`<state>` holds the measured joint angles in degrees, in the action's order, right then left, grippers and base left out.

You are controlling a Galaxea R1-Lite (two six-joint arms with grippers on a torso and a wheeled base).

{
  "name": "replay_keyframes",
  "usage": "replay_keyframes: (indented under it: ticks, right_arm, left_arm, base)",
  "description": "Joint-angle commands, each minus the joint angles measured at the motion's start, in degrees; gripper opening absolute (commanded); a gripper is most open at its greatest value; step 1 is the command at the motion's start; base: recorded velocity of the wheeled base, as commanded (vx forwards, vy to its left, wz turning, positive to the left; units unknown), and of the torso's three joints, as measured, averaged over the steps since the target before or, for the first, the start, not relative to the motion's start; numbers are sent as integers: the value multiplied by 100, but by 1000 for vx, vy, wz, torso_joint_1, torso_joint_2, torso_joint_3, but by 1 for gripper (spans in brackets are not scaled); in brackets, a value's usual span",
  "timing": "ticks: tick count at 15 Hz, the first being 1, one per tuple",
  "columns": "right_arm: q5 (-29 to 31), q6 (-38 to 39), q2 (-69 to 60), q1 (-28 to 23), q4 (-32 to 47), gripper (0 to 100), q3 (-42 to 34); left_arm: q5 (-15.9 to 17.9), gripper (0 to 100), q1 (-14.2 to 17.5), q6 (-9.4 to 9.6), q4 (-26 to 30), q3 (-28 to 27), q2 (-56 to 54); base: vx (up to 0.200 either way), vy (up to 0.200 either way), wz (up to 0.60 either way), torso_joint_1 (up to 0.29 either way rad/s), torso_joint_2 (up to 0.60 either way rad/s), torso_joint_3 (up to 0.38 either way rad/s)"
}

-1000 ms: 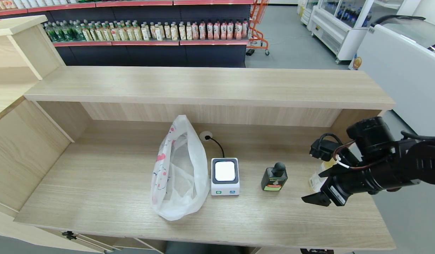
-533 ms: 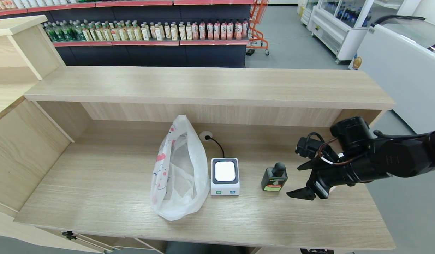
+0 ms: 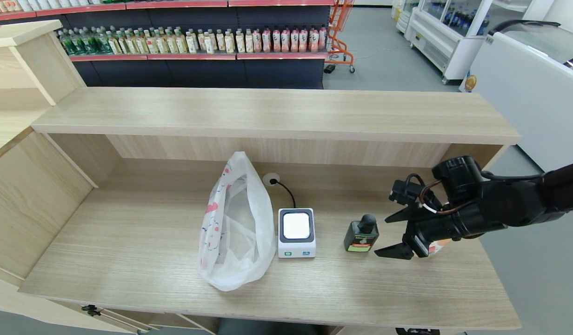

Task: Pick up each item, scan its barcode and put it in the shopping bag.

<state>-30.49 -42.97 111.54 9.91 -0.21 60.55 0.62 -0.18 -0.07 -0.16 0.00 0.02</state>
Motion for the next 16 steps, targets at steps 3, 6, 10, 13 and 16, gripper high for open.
replay_keyframes:
  ticks: [3, 6, 10, 13, 16]
  right_arm:
    - [-625, -1, 368, -95, 30, 100, 238]
    - [-1029, -1, 553, -103, 38, 100, 361]
    - [-1012, 26, 790, -174, 12, 100, 502]
    - [-994, 26, 843, -147, -6, 100, 748]
    - [-950, -71, 869, -156, -14, 100, 906]
  left_arm:
    - [-1, 100, 1, -1, -2, 0, -2]
    - [-1, 100, 1, -1, -2, 0, -2]
    - [-1, 100, -8, -1, -2, 0, -2]
    - [-1, 100, -8, -1, -2, 0, -2]
    - [-1, 100, 1, -1, -2, 0, -2]
  base:
    - [0, 0, 0, 0, 0, 0]
    - [0, 0, 0, 0, 0, 0]
    - [0, 0, 0, 0, 0, 0]
    - [0, 0, 0, 0, 0, 0]
    - [0, 0, 0, 0, 0, 0]
